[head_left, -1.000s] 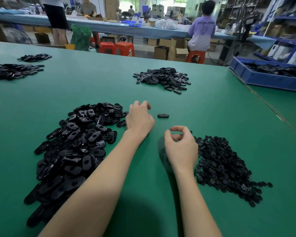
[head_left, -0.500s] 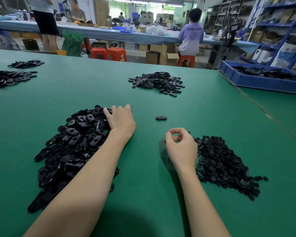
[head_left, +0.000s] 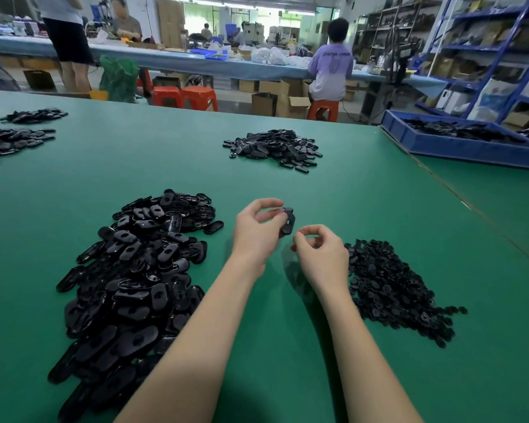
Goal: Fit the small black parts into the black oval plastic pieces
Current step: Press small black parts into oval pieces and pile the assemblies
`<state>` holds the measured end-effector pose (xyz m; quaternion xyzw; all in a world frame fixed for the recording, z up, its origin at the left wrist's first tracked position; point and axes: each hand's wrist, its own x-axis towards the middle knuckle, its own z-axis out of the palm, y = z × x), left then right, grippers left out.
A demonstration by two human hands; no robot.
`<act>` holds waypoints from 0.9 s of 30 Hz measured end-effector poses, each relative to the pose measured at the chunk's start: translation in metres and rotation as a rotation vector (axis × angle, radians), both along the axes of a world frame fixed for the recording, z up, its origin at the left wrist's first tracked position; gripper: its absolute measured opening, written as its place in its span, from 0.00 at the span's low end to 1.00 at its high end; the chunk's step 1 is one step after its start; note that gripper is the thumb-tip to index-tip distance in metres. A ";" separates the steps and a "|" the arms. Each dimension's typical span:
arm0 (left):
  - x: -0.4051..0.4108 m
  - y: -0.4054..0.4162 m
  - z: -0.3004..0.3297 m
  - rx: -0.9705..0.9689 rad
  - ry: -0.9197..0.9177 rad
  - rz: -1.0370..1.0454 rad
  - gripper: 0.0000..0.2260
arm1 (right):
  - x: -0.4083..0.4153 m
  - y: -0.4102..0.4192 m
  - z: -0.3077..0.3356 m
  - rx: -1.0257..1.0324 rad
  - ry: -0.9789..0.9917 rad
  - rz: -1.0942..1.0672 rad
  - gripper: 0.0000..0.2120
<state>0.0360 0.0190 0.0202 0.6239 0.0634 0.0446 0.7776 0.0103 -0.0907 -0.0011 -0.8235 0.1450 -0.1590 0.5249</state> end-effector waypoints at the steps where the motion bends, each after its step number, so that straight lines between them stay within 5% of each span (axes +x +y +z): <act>1: -0.006 -0.003 -0.005 -0.085 0.013 -0.031 0.10 | 0.001 -0.003 0.001 0.019 -0.005 0.015 0.02; 8: -0.013 -0.005 -0.020 -0.010 -0.029 -0.112 0.15 | 0.000 -0.040 0.017 -0.238 0.004 -0.045 0.04; 13: -0.013 -0.004 -0.021 -0.143 0.031 -0.103 0.12 | -0.006 -0.059 0.016 -0.509 0.120 -0.108 0.08; 27: -0.017 -0.006 -0.023 -0.283 0.010 -0.113 0.07 | 0.002 -0.045 0.008 -0.671 0.165 -0.137 0.10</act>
